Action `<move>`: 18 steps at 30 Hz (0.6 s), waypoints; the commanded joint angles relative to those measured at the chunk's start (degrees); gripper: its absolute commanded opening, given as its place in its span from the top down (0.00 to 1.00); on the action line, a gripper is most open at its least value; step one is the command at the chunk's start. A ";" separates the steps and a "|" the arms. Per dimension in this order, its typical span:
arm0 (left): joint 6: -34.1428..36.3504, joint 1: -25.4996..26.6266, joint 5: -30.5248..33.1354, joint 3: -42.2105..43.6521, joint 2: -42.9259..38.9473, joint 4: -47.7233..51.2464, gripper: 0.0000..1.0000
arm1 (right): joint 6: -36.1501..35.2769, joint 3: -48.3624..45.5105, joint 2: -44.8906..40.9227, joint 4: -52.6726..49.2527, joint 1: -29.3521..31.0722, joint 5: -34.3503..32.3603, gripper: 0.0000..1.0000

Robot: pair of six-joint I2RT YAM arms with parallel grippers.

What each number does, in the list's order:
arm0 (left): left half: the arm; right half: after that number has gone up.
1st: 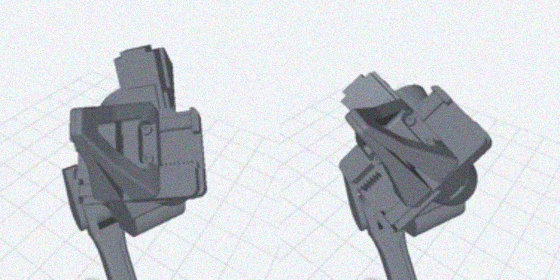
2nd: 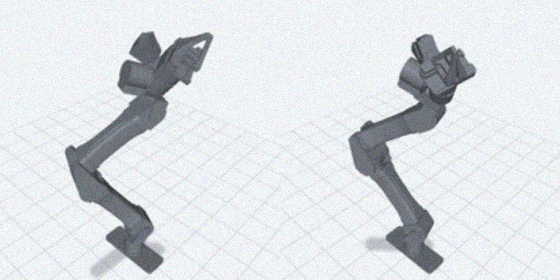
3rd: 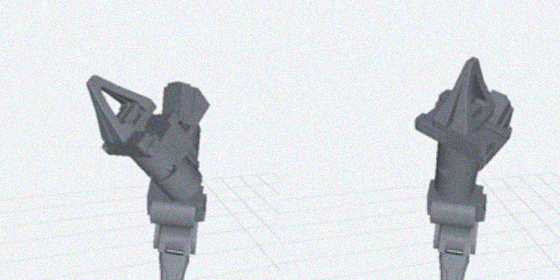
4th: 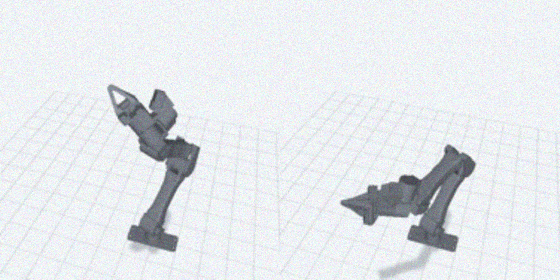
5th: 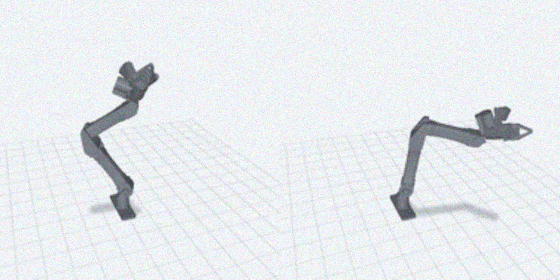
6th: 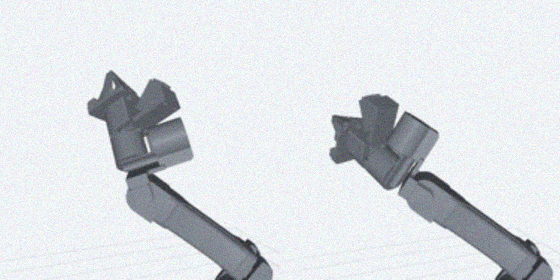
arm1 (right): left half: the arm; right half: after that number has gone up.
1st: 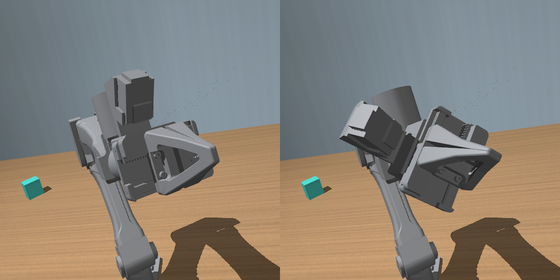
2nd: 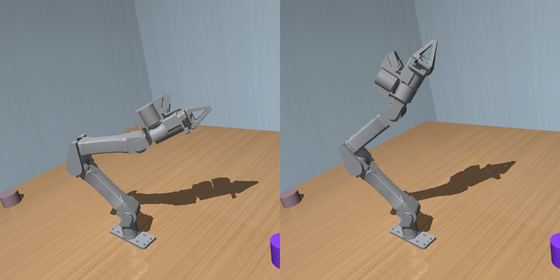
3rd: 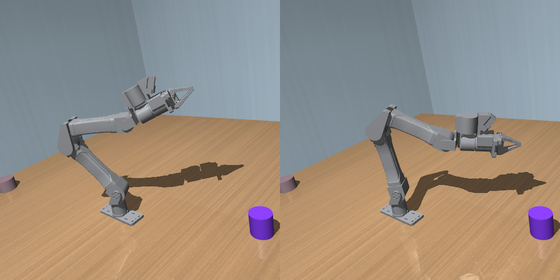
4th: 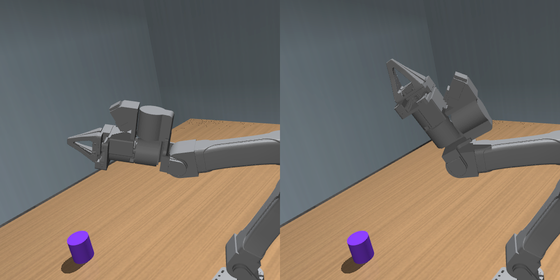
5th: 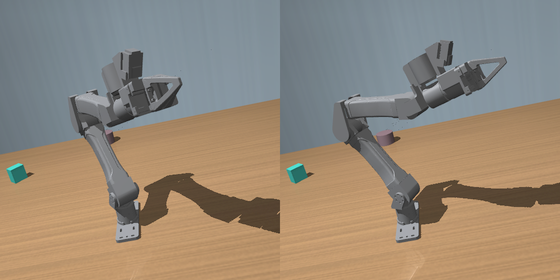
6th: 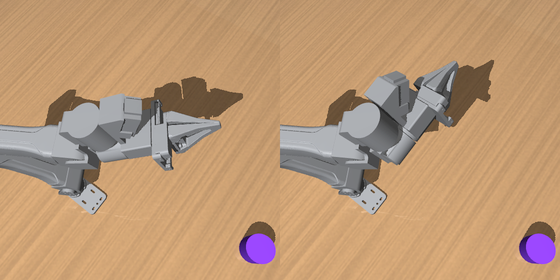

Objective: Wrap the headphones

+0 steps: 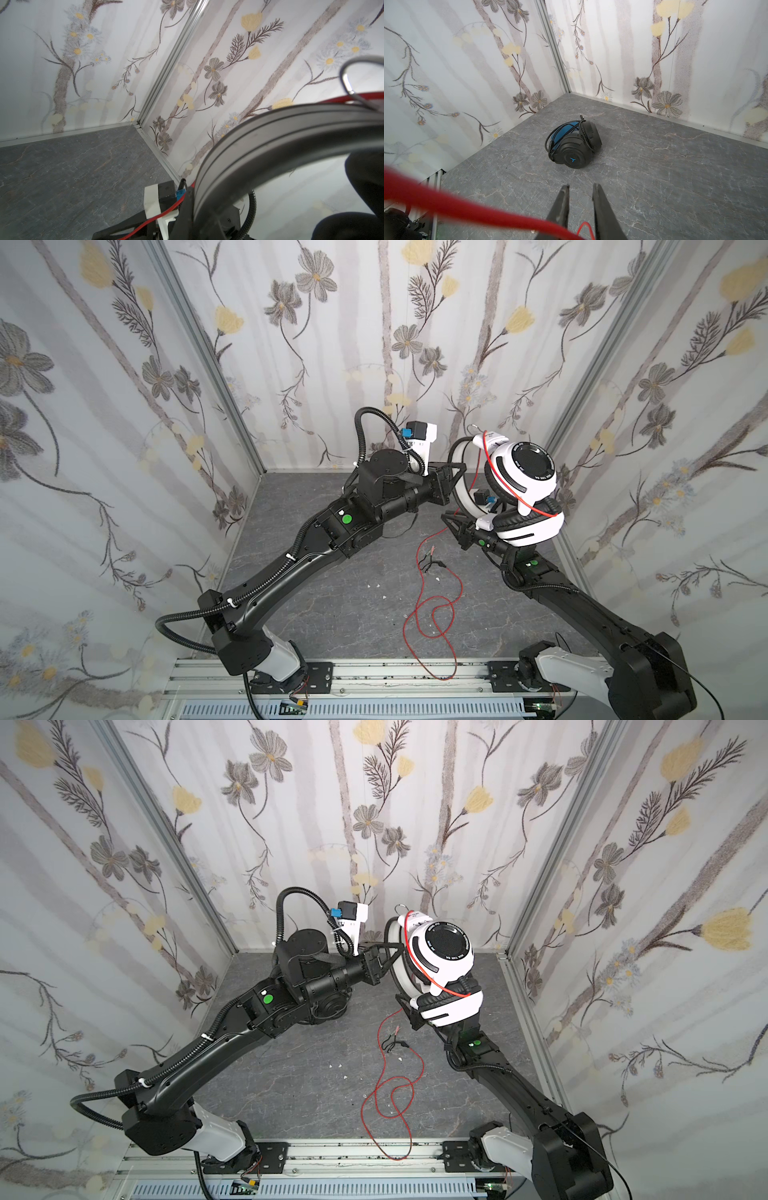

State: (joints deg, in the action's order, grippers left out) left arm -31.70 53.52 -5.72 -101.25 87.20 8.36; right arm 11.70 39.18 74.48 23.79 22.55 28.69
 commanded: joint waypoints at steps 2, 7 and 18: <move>-2.97 -0.06 4.13 -1.68 1.28 -7.91 1.00 | 3.60 -0.68 1.25 5.98 0.45 3.21 0.79; -3.27 -0.06 3.79 -2.37 1.84 -7.77 1.00 | 4.09 0.17 2.16 6.40 0.58 3.23 0.73; -2.76 0.59 4.13 -2.37 2.13 -7.13 1.00 | 4.64 3.27 4.82 4.62 0.39 1.55 0.49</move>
State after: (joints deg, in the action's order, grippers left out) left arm -33.06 53.91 -2.55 -102.65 89.32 6.28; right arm 15.59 41.74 78.67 26.52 23.00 30.63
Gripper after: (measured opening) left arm 0.060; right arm 0.505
